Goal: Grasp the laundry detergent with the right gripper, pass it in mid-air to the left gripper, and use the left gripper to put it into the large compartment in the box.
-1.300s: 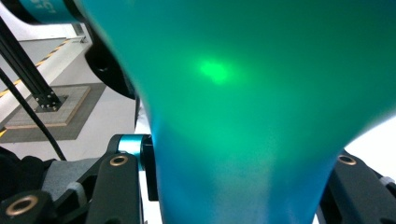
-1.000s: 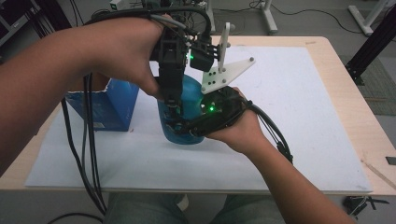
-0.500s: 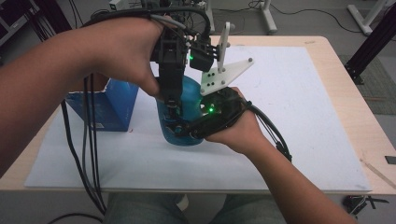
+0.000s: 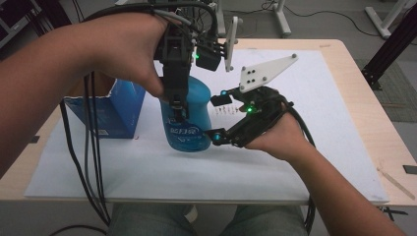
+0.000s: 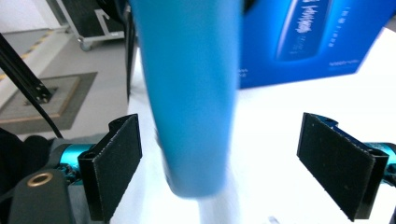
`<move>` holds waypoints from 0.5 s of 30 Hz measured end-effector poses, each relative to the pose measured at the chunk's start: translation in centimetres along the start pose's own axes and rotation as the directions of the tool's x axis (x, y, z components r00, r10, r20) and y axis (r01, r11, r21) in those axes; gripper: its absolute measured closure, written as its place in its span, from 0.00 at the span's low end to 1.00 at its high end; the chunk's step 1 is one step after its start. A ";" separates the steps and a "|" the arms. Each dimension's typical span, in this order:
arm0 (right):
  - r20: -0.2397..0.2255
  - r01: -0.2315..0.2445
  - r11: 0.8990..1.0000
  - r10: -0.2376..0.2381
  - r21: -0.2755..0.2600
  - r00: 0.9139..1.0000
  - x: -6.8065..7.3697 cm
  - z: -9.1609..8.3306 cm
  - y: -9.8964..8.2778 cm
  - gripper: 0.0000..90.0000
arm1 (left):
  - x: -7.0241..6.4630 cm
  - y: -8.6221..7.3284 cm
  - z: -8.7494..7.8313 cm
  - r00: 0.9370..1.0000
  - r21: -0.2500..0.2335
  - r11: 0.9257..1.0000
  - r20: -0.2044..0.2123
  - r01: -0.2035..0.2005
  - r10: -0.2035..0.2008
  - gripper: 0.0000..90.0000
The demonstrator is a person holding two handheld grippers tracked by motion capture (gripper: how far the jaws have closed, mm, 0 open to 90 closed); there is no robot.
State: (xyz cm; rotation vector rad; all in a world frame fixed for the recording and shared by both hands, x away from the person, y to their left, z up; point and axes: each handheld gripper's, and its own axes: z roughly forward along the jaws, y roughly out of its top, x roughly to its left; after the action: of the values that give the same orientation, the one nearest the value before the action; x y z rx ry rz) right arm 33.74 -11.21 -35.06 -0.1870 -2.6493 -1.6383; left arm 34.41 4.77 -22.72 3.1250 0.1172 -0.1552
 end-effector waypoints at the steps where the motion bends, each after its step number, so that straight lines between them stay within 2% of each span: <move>1: 0.006 0.002 1.000 -0.003 0.008 1.000 -0.1 -0.4 0.0 0.15 | -0.1 0.0 0.0 1.000 -0.004 1.000 0.002 0.003 -0.003 0.43; 5: 0.018 0.006 0.999 -0.007 0.035 1.000 -0.5 -1.5 -0.1 0.14 | 0.0 -0.1 -0.3 1.000 -0.004 1.000 0.004 0.006 -0.006 0.43; 6: 0.028 0.018 0.998 -0.019 0.057 0.999 -0.6 -2.0 -0.1 0.12 | 0.1 -0.1 -0.5 1.000 -0.004 1.000 0.000 0.022 -0.022 0.43; 8: 0.036 0.027 0.997 -0.029 0.068 0.999 -0.7 -2.3 0.0 0.11 | 0.2 -0.2 -0.6 1.000 -0.005 1.000 -0.002 0.023 -0.023 0.43; 11: 0.063 0.041 0.993 -0.048 0.114 0.997 -0.8 -3.1 0.1 0.03 | 0.5 -0.2 -0.9 0.999 -0.001 0.999 -0.006 0.042 -0.042 0.43; 15: 0.085 0.061 0.985 -0.075 0.163 0.994 -1.0 -4.0 0.4 0.03 | 0.7 -0.2 -1.2 0.998 -0.001 0.999 -0.008 0.054 -0.054 0.43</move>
State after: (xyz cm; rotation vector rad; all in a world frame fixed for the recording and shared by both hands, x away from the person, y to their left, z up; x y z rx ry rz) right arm 34.57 -14.68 -32.97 -0.1734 -2.8706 -1.4581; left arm 35.16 5.07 -21.58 3.1233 0.2023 -0.1438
